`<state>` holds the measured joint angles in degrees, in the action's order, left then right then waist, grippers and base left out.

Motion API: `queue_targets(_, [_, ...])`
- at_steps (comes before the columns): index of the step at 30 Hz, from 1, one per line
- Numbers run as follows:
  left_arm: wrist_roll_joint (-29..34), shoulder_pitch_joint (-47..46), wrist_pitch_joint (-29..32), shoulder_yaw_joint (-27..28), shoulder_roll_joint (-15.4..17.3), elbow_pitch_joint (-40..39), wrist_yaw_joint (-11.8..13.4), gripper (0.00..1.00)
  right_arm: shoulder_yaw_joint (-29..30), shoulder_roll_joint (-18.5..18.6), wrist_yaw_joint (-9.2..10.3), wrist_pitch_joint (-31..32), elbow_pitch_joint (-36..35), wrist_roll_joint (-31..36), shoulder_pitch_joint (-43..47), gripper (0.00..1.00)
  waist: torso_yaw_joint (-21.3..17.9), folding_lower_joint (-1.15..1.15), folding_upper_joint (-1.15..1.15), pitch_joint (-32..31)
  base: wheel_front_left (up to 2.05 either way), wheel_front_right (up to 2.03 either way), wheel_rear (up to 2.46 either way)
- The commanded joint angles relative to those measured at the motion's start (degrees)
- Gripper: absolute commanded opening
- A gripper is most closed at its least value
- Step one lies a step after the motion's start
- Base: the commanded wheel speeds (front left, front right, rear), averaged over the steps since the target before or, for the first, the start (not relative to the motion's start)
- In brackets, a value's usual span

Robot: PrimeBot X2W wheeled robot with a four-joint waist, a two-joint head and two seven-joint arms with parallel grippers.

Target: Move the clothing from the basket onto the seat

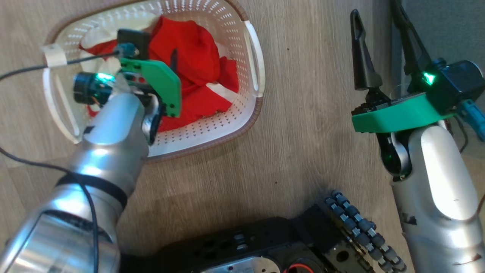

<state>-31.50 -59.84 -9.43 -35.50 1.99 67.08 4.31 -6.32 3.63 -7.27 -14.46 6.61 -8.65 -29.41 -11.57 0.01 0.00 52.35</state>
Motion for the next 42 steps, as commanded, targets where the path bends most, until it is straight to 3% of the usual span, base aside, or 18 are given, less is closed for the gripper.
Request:
queue_targets(1, [0.5, -0.2, -0.5, 0.3, 1.1, 0.0, 0.5, 1.0, -1.1, -0.7, -0.22, -0.5, -1.9, -0.4, 2.4, 1.0, -0.3, -0.01, 0.0, 0.7, 0.0, 0.0, 0.0])
queue_targets(14, [3.9, -4.5, 0.3, -3.6, 2.1, 5.8, 1.9, 1.0, -1.1, -0.7, -0.22, -0.5, -4.2, -3.0, 3.3, 1.0, -2.2, -0.01, 0.0, 5.4, 0.0, 0.0, 0.0])
queue_targets(16, [4.1, -4.6, -0.5, -4.0, 2.1, 6.0, 1.8, 0.0, -0.9, -0.7, -0.22, -0.5, -4.2, -3.4, 3.5, 1.0, -2.4, -0.01, 0.0, 5.4, 0.0, 0.0, 0.0])
queue_targets(22, [2.9, -3.7, -3.5, -4.0, 1.4, 5.4, 0.0, 0.0, 1.1, -0.7, -0.22, -0.5, -3.5, -3.6, 4.3, 1.0, -0.7, -0.01, 0.0, 2.3, 0.0, 0.0, 0.0])
queue_targets(28, [-0.4, 0.6, -5.5, -1.1, 1.0, -1.4, -2.2, 0.0, 3.1, -0.8, -0.22, -0.5, -2.3, -1.8, 6.4, 1.0, 3.7, -0.01, 0.0, -5.6, 0.0, 0.0, 0.0])
queue_targets(42, [3.4, 24.2, -5.6, 12.2, 5.9, -27.2, -1.0, 0.0, 3.5, 0.7, -0.22, -0.5, 1.8, -1.2, 13.0, 1.0, 11.5, -0.01, 0.0, -27.8, 0.0, 0.0, 0.0])
